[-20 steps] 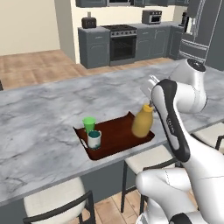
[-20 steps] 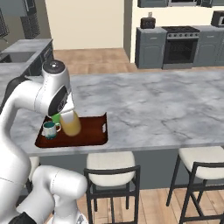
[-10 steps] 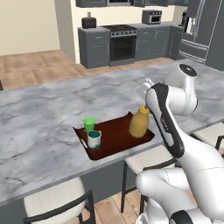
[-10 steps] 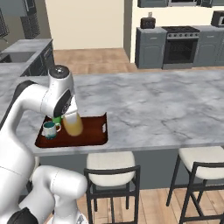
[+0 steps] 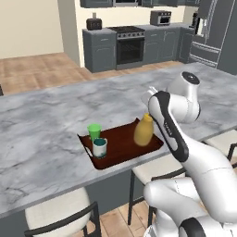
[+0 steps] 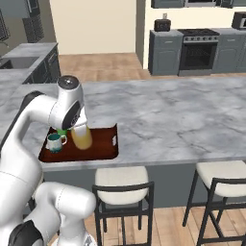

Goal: There is a tray on the dining counter. Grab the cup, mug, and pitcher and place them on the tray. The pitcher may be placed next to the tray if it cannot fit the tray.

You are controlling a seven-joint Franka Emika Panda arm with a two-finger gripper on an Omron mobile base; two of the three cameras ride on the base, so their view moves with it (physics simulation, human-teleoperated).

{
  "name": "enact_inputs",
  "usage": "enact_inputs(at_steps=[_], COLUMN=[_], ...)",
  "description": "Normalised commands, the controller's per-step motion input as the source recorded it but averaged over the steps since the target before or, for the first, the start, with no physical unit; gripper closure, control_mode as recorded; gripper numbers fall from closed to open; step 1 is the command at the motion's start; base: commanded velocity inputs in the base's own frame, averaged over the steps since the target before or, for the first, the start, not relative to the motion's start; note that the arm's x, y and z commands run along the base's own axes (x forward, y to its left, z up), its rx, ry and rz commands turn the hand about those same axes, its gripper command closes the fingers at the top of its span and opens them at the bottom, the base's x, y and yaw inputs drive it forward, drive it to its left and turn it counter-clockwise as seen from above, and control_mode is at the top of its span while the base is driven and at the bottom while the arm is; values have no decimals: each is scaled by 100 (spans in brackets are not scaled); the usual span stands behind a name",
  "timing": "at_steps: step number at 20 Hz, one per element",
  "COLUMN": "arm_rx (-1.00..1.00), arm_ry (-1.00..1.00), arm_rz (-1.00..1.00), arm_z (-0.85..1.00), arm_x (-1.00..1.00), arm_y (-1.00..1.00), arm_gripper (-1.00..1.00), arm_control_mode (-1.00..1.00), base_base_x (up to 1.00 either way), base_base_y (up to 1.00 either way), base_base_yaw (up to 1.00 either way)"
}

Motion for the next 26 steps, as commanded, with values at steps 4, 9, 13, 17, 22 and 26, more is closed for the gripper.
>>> enact_inputs(at_steps=[4,9,13,17,22,26], arm_rx=[0,0,1,1,0,1], arm_ry=[0,0,0,0,0,0], arm_rz=[0,0,0,0,0,0], arm_z=[-20,-15,-23,-22,-24,-32], arm_x=[21,31,29,28,23,30], arm_y=[4,0,0,0,0,1], arm_gripper=[100,100,100,100,100,100], arm_control_mode=[-100,-100,-100,-100,-100,-100], base_base_x=[0,0,0,0,0,0], base_base_y=[0,0,0,0,0,0], base_base_yaw=[0,0,0,0,0,0])
